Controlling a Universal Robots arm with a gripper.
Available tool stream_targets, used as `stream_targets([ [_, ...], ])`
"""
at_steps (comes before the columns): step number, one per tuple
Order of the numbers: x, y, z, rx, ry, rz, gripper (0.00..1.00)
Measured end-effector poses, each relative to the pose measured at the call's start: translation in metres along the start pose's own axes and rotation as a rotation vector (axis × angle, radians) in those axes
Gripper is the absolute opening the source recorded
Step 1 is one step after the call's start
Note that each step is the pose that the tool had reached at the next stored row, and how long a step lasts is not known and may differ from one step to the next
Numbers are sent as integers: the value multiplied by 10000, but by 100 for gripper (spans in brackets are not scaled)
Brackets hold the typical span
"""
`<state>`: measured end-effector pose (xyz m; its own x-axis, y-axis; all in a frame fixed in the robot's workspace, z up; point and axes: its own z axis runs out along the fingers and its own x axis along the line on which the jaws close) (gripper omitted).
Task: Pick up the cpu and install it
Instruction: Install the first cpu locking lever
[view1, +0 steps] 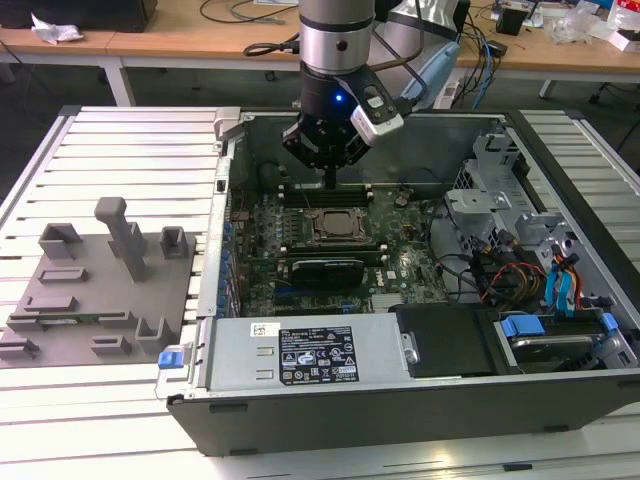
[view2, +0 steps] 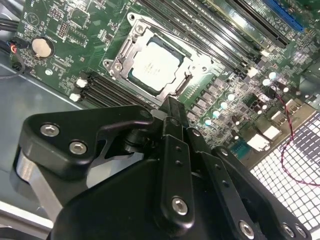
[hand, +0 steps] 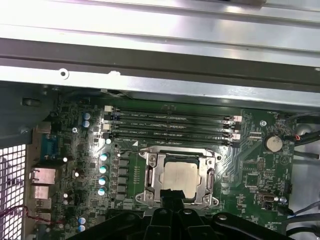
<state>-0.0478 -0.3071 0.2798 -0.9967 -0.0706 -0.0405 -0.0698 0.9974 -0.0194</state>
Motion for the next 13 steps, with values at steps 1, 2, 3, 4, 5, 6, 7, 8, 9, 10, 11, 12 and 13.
stream_targets([
  [1,7,0,6,1,2,1,11],
  [2,17,1,14,0,1,1,11],
  [3,24,2,20,1,1,1,11],
  [4,30,2,24,0,0,0,11],
  [5,41,3,33,0,0,1,11],
  [6,49,4,39,0,0,1,11],
  [7,57,5,48,0,0,1,11],
  [8,71,8,67,1,1,1,11],
  [9,77,10,79,1,1,1,11],
  [10,80,11,90,1,1,1,11],
  [11,88,15,119,1,0,1,11],
  [12,93,18,138,0,0,1,11],
  [13,101,23,170,0,0,1,11],
])
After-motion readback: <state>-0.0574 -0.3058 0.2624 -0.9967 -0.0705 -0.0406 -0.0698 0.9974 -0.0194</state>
